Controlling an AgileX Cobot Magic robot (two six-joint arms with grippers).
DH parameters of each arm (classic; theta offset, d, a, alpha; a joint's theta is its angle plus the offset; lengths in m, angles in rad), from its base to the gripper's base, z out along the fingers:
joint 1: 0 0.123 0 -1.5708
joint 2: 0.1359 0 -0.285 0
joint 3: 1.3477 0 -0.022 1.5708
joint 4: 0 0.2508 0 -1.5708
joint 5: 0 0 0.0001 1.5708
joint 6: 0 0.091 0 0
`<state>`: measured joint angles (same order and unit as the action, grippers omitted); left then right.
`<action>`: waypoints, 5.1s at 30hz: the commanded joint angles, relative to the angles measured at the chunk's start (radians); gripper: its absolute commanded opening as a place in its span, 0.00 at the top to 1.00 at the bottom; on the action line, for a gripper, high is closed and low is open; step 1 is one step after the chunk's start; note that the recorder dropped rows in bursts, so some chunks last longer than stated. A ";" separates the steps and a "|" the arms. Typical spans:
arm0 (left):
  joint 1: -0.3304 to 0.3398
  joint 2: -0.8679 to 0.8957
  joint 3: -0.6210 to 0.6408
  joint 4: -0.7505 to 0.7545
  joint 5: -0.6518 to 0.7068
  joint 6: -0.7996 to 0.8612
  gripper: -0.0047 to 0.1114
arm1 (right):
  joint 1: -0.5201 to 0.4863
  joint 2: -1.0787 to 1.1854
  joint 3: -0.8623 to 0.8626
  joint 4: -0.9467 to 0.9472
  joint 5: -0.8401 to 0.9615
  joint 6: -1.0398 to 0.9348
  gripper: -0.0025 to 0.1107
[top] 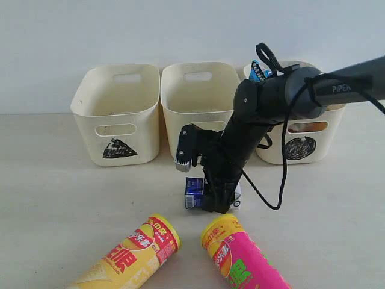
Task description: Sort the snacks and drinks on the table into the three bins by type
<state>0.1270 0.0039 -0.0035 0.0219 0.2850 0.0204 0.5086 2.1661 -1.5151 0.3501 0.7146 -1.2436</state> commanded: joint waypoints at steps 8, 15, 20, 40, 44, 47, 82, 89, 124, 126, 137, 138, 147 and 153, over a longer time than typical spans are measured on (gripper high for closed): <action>0.000 -0.004 0.004 -0.004 -0.001 -0.006 0.92 | 0.000 -0.040 -0.002 -0.026 -0.019 -0.101 0.97; 0.000 -0.004 0.004 -0.004 -0.001 -0.006 0.92 | 0.003 -0.122 -0.002 -0.024 0.054 -0.101 0.97; 0.000 -0.004 0.004 -0.004 -0.001 -0.006 0.92 | 0.026 -0.169 -0.002 -0.037 0.126 -0.101 0.97; 0.000 -0.004 0.004 -0.004 -0.001 -0.006 0.92 | 0.059 -0.368 -0.002 -0.042 -0.392 0.399 0.97; 0.000 -0.004 0.004 -0.004 -0.001 -0.006 0.92 | 0.059 -0.336 -0.002 -0.042 -0.558 0.426 0.97; 0.000 -0.004 0.004 -0.004 -0.001 -0.006 0.92 | 0.059 -0.297 -0.002 -0.040 -0.654 0.428 0.97; 0.000 -0.004 0.004 -0.004 -0.001 -0.006 0.92 | -0.051 -0.002 -0.202 -0.041 -0.704 0.682 0.36; 0.000 -0.004 0.004 -0.004 -0.001 -0.006 0.92 | -0.051 -0.012 -0.202 -0.041 -0.657 0.680 0.36; 0.000 -0.004 0.004 -0.004 -0.001 -0.006 0.92 | -0.376 -0.402 -0.087 -0.456 0.206 0.998 0.98; 0.000 -0.004 0.004 -0.004 -0.001 -0.006 0.92 | -0.435 -0.436 -0.053 -0.429 0.189 0.998 0.98; 0.002 -0.004 0.004 -0.004 -0.008 -0.006 0.92 | -0.608 -0.721 0.283 -0.357 -0.041 1.029 0.98; 0.002 -0.004 0.004 -0.004 -0.008 -0.006 0.92 | -0.608 -0.752 0.318 -0.357 -0.069 1.029 0.98; 0.002 -0.004 0.004 -0.004 -0.008 0.020 0.92 | -0.608 -1.080 0.597 -0.344 -0.266 1.065 0.98; 0.002 -0.004 0.004 -0.004 -0.008 0.020 0.92 | -0.608 -1.456 0.836 -0.284 -0.445 1.067 0.98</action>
<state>0.1270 0.0039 -0.0035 0.0219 0.2850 0.0378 -0.0927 0.8048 -0.7275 0.0600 0.3170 -0.1784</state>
